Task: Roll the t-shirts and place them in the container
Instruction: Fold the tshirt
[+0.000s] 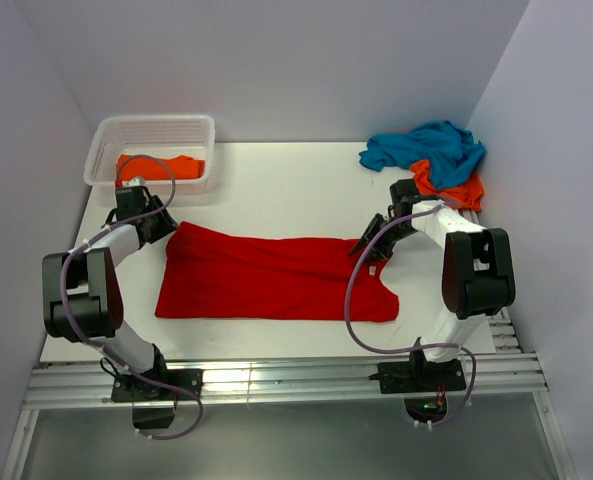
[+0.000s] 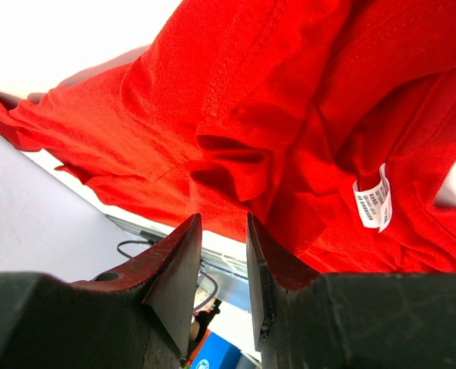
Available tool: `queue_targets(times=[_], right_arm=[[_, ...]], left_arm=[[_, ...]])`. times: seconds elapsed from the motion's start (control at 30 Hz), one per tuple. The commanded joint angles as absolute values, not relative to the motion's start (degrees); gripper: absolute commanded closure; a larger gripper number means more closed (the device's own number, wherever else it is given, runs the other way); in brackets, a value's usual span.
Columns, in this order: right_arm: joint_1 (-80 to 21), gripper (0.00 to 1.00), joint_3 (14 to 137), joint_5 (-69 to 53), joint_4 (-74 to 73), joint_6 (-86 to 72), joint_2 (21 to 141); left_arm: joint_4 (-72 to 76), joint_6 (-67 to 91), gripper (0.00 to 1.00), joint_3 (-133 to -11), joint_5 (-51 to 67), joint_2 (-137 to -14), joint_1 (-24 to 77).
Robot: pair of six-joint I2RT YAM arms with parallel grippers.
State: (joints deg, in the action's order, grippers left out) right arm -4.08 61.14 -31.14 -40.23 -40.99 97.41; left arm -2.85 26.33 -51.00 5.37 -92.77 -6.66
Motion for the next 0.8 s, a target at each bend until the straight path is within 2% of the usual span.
queue_targets(times=[0.0, 0.3, 0.4, 0.53, 0.6, 0.7, 0.73, 0.77], right_arm=[[-3.6, 0.63, 61.6, -32.0, -39.6, -41.4, 96.2], [-3.7, 0.63, 61.6, -32.2, -39.3, -41.9, 96.2], [-3.7, 0.63, 61.6, -32.3, -39.3, -42.0, 96.2], [-3.6, 0.63, 62.0, -32.0, -39.5, -41.8, 96.2], [-3.6, 0.63, 62.0, -31.9, -39.8, -41.7, 96.2], [-3.7, 0.63, 61.9, -32.0, -40.0, -41.7, 96.1], [-3.6, 0.63, 61.9, -32.0, -39.9, -41.7, 95.9], [-3.7, 0.63, 61.9, -32.0, -39.9, -41.7, 95.8]], left_arm=[[-1.5, 24.4, 0.55, -53.2, 8.4, -93.8, -6.6], [-2.1, 24.3, 0.58, -52.0, 6.9, -95.4, -6.6], [-1.7, 24.8, 0.62, -51.8, 7.2, -96.0, -6.5], [-1.3, 25.6, 0.83, -52.0, 6.4, -96.5, -6.5], [-1.1, 25.8, 0.87, -52.2, 6.9, -96.8, -6.5], [-1.4, 25.9, 0.83, -52.4, 6.9, -97.7, -6.6], [-1.7, 25.8, 0.77, -52.5, 6.2, -98.1, -6.3], [-1.9, 25.8, 0.74, -52.2, 5.4, -98.0, -6.2]])
